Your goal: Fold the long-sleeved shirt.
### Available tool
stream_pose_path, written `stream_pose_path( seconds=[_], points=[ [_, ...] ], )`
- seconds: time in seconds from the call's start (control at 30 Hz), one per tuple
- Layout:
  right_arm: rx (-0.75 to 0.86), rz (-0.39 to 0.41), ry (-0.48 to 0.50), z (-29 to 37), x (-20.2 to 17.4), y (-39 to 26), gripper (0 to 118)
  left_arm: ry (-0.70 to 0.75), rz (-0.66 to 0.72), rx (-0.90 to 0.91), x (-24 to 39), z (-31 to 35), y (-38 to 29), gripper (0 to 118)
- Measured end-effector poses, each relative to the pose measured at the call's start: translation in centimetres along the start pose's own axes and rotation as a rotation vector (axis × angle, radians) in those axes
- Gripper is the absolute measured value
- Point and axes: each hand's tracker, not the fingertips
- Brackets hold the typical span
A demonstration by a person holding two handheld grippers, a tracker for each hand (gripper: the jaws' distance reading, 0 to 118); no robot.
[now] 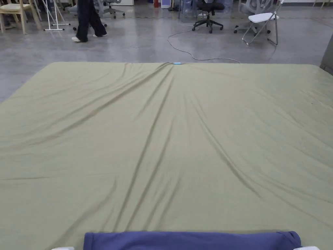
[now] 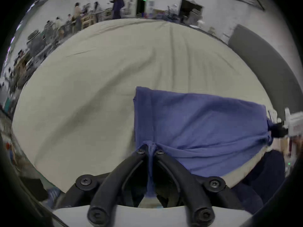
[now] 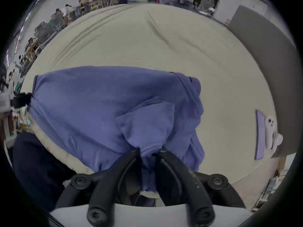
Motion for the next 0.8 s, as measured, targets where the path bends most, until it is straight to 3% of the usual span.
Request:
stream_pose_path(
  seconds=[0.07, 0.1, 0.17, 0.2, 0.23, 0.3, 0.4, 0.43, 0.47, 0.5, 0.53, 0.57, 0.6, 0.67, 0.7, 0.73, 0.8],
  points=[
    [-0.022, -0.057, 0.038, -0.5, 0.9, 0.3, 24, 0.008, -0.009, -0.004, 0.5, 0.2, 0.3, 14],
    [-0.019, -0.068, 0.030, -0.7, 1.4, 0.5, 32, 0.017, -0.020, 0.016, 0.7, 0.6, 0.4, 26],
    [0.019, -0.098, 0.044, 0.1, 2.1, 0.1, 52, 0.056, 0.007, 0.037, 1.3, 1.8, 0.8, 102],
    [0.058, -0.098, -0.001, 1.4, 2.2, -0.1, 71, 0.070, 0.069, 0.073, 1.0, 3.1, 1.0, 118],
    [0.134, -0.108, -0.067, 3.3, 2.1, -0.5, 95, 0.033, 0.165, 0.200, 0.8, 5.5, 1.2, 112],
    [0.382, -0.096, -0.117, 7.4, 1.5, -1.8, 117, -0.016, 0.285, 0.311, 0.5, 8.6, 0.8, 109],
    [0.480, -0.153, -0.035, 11.0, 1.5, -2.4, 118, -0.094, 0.331, 0.294, 0.4, 11.2, 0.3, 116],
    [0.482, -0.192, 0.014, 11.3, 1.6, -2.5, 115, -0.094, 0.313, 0.264, 0.6, 11.8, 0.2, 113],
    [0.469, -0.219, 0.072, 11.6, 1.8, -2.6, 96, -0.105, 0.278, 0.205, 0.9, 12.1, 0.2, 96],
    [0.454, -0.258, 0.178, 11.6, 2.1, -2.8, 59, -0.135, 0.233, 0.156, 1.0, 12.3, 0.0, 57],
    [0.428, -0.299, 0.297, 11.1, 2.6, -2.5, 4, -0.200, 0.217, 0.176, 0.9, 12.3, -0.3, 2],
    [0.405, -0.333, 0.373, 10.6, 2.4, -2.3, 4, -0.244, 0.218, 0.164, 0.7, 12.0, -0.3, 3],
    [0.404, -0.358, 0.380, 10.3, 2.5, -2.2, 3, -0.294, 0.275, 0.162, 0.3, 11.7, -0.1, 3],
    [0.402, -0.310, 0.381, 9.6, 2.5, -1.7, 3, -0.318, 0.284, 0.150, -1.7, 10.2, 0.0, 8],
    [0.396, -0.272, 0.365, 9.2, 2.2, -1.4, 3, -0.346, 0.279, 0.139, -2.7, 9.3, 0.4, 29],
    [0.399, -0.263, 0.369, 9.1, 2.2, -1.3, 3, -0.378, 0.280, 0.128, -3.8, 8.4, 0.9, 84],
    [0.394, -0.274, 0.445, 8.8, 2.6, -0.9, 3, -0.397, 0.293, 0.144, -5.9, 6.1, 1.8, 108]
  ],
)
